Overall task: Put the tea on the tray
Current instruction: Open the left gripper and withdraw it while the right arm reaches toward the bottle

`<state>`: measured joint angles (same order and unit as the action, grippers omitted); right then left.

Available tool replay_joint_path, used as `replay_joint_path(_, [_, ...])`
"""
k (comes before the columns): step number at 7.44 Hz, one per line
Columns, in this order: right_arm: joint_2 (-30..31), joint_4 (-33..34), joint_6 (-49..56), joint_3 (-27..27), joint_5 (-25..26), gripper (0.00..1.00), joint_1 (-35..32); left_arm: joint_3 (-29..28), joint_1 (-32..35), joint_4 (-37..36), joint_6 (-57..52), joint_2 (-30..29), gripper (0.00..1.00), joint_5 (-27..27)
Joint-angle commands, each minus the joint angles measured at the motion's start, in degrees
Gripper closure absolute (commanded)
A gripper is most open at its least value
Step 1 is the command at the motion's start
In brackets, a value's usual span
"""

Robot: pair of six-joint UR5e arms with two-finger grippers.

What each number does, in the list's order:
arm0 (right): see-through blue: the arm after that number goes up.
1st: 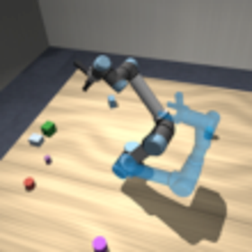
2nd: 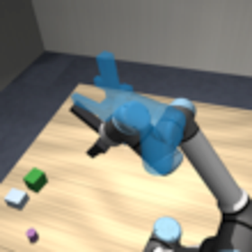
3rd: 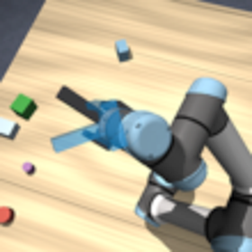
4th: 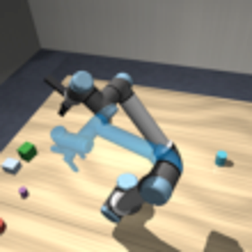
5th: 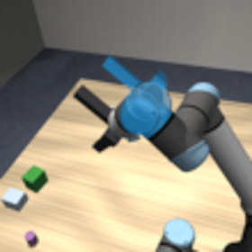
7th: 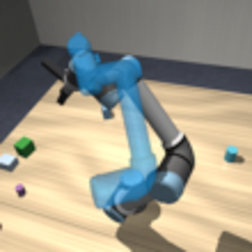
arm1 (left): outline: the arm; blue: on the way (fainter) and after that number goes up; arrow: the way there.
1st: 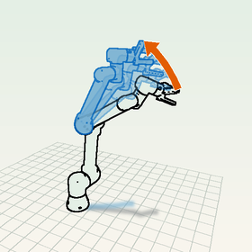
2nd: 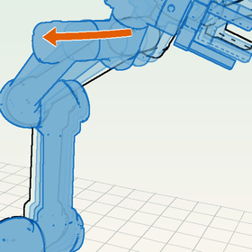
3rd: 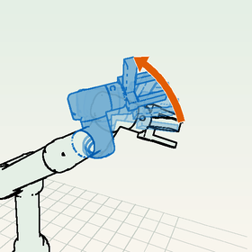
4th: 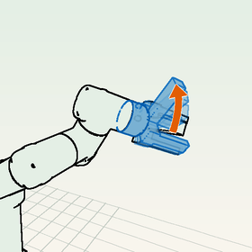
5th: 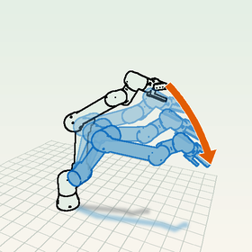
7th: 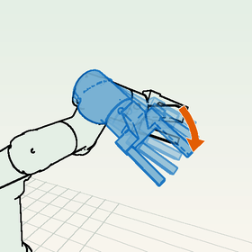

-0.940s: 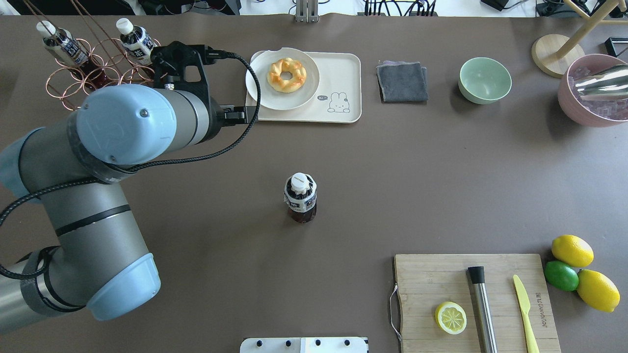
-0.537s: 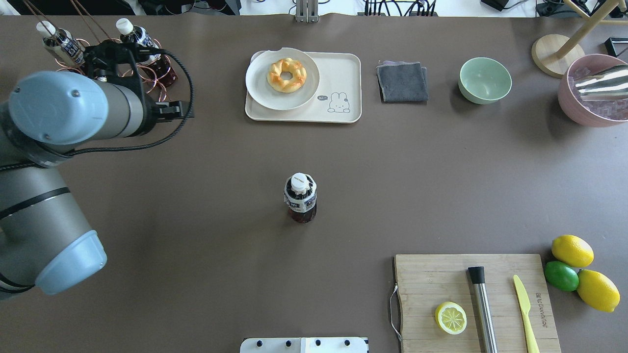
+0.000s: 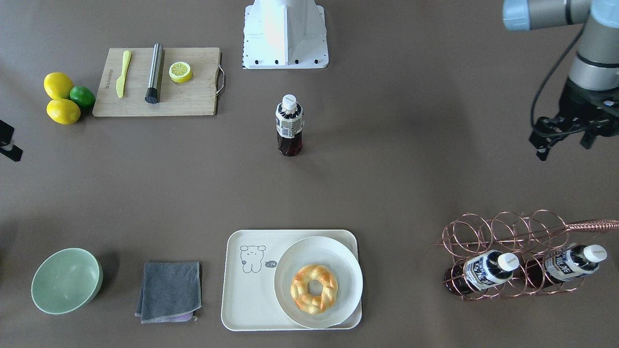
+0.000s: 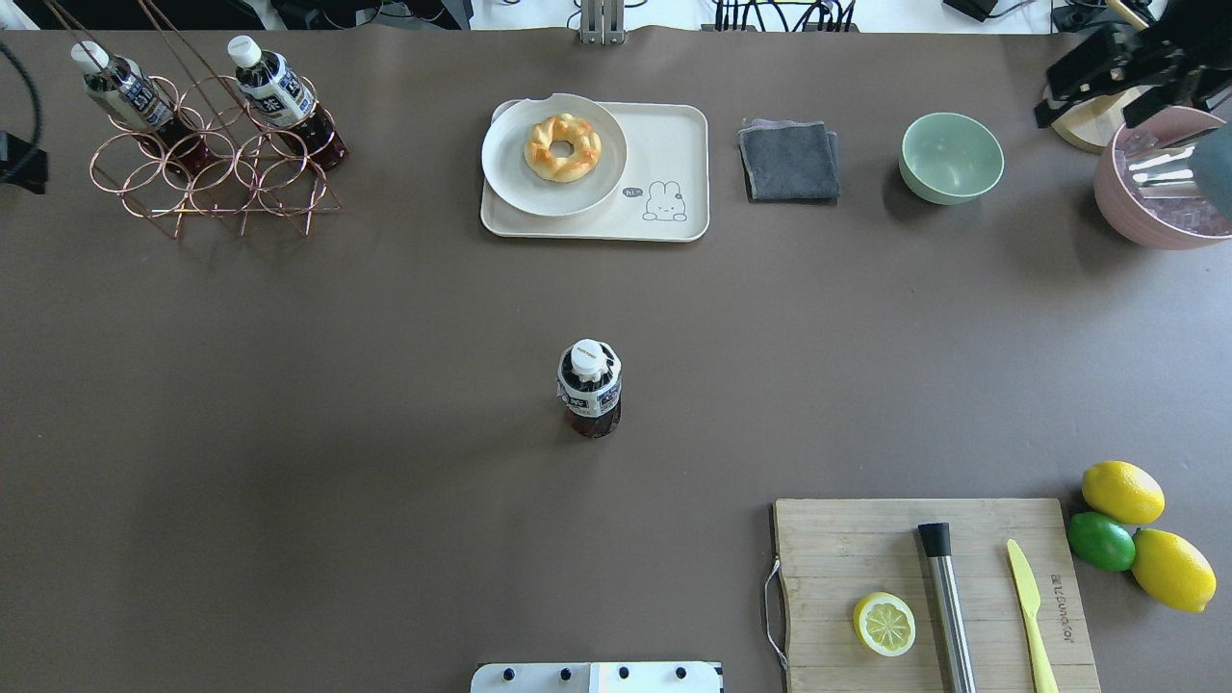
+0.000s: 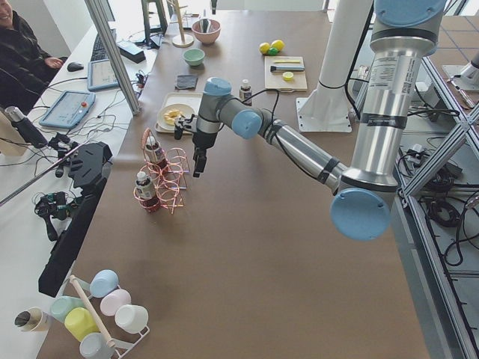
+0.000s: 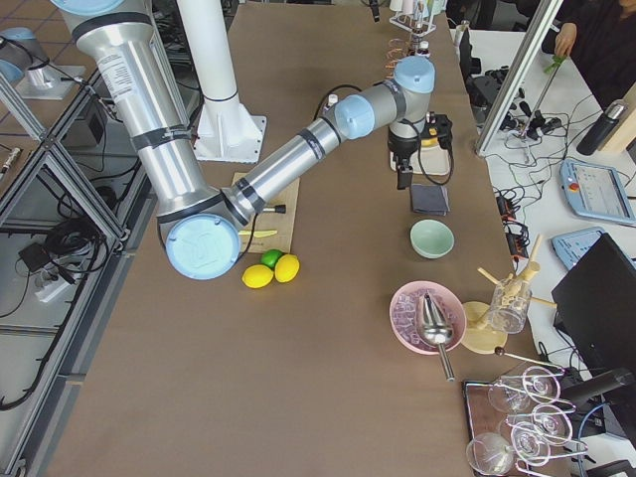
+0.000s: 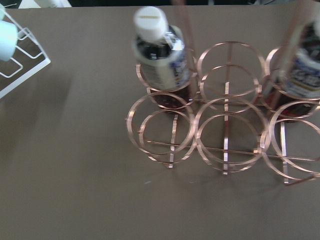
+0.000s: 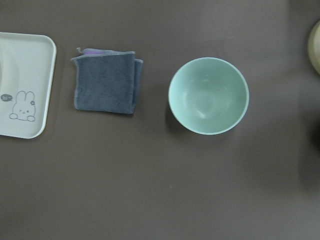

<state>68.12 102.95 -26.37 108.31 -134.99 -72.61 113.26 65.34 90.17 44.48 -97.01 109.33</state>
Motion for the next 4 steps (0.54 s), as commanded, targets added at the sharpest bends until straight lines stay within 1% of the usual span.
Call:
replay_joint_path(1, [-11.39,1.54,-14.54,-0.20,5.69,0.00,13.51,-11.79,19.25,-0.34,-27.70,2.44,0.03,14.66])
replay_joint_path(2, [-17.69,4.77,-20.15,-0.55,8.84,0.00,18.51,-14.70,22.34,-0.52,-30.48,2.44,0.03,14.77])
replay_joint_path(3, [-25.33,7.68,-25.43,-3.69,12.18,0.00,22.65,-16.91,23.85,-0.52,-30.68,2.53,0.03,14.77])
replay_joint_path(4, [-29.58,9.62,-28.35,-5.72,13.86,0.00,25.48,-17.37,24.65,-0.09,-31.03,3.83,0.03,14.86])
